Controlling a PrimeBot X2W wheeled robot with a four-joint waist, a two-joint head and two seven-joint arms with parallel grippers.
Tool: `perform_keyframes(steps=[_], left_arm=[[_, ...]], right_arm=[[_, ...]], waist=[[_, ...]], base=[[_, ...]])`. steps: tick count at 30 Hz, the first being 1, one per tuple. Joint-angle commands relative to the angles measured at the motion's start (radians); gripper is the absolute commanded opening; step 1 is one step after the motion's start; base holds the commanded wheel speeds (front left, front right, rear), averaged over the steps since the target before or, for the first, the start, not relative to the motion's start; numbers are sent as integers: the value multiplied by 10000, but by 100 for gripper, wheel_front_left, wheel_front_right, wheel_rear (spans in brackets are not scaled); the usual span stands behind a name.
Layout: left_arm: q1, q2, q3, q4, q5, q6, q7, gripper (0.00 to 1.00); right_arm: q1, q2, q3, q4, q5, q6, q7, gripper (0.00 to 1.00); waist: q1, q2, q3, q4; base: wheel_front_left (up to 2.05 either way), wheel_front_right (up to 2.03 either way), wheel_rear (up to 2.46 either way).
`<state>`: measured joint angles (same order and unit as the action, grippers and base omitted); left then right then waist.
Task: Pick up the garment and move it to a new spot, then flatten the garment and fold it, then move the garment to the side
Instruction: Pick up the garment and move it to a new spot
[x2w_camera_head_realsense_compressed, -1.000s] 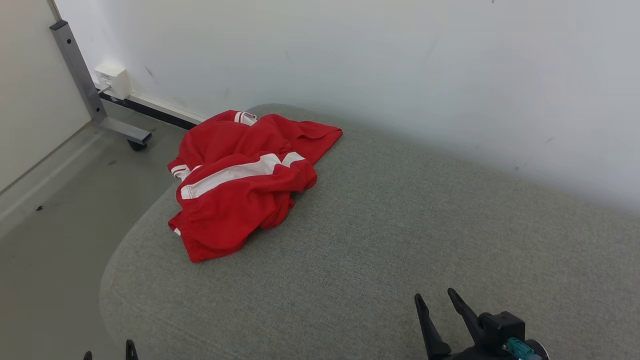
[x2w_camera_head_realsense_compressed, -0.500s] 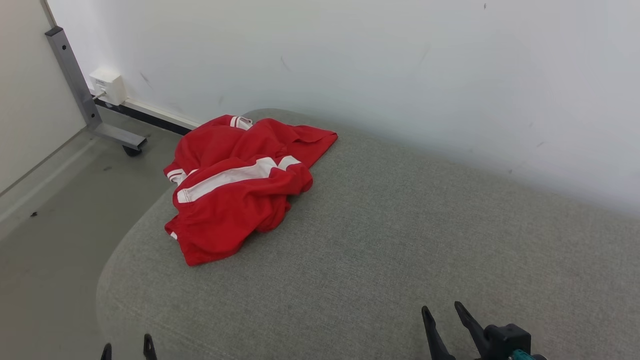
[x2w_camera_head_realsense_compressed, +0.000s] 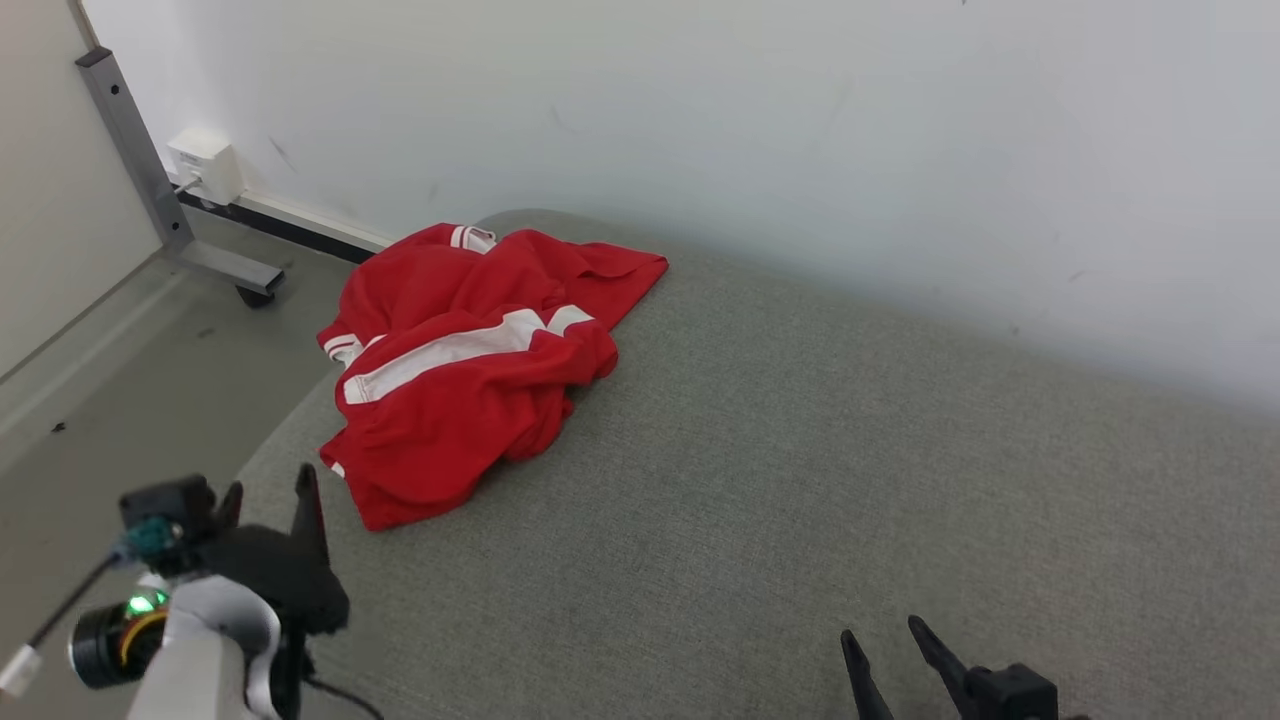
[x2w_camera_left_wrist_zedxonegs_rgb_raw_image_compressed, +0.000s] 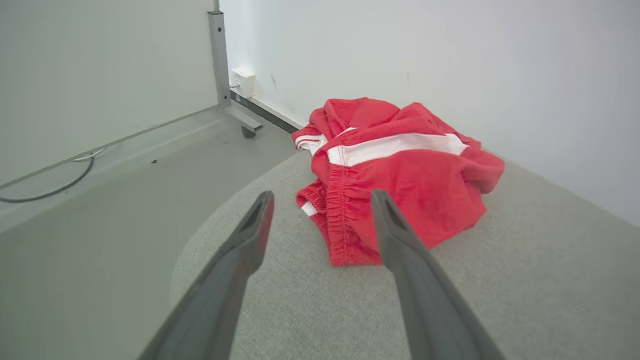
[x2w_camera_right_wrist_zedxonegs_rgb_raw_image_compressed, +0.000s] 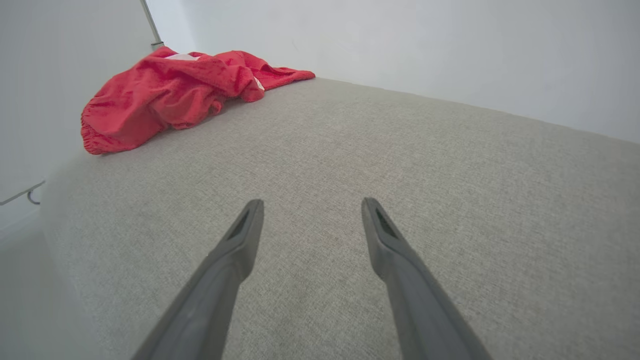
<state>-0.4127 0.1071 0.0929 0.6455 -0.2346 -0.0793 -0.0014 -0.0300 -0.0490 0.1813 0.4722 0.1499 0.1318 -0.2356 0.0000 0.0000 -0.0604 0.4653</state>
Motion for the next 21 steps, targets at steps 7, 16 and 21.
perform_keyframes(steps=[7, 16, 21], left_arm=[[-2354, 138, 874, 1107, -1336, -37, 886, 100], [-3504, 385, 969, 2026, -1774, -177, 1155, 100], [-3901, 622, 916, 2826, -1751, -47, 1153, 100]], right_arm=[[-418, -718, 85, -1687, -541, -21, 976, 100], [-192, -1342, -159, -3884, -614, -21, 1878, 100], [23, -1481, -229, -4862, -597, -21, 2261, 100]], waist=[[0, 0, 2257, -1905], [0, 0, 3628, -2590], [0, 0, 4083, -2933]], base=[[0, 0, 0], [0, 0, 0], [0, 0, 0]])
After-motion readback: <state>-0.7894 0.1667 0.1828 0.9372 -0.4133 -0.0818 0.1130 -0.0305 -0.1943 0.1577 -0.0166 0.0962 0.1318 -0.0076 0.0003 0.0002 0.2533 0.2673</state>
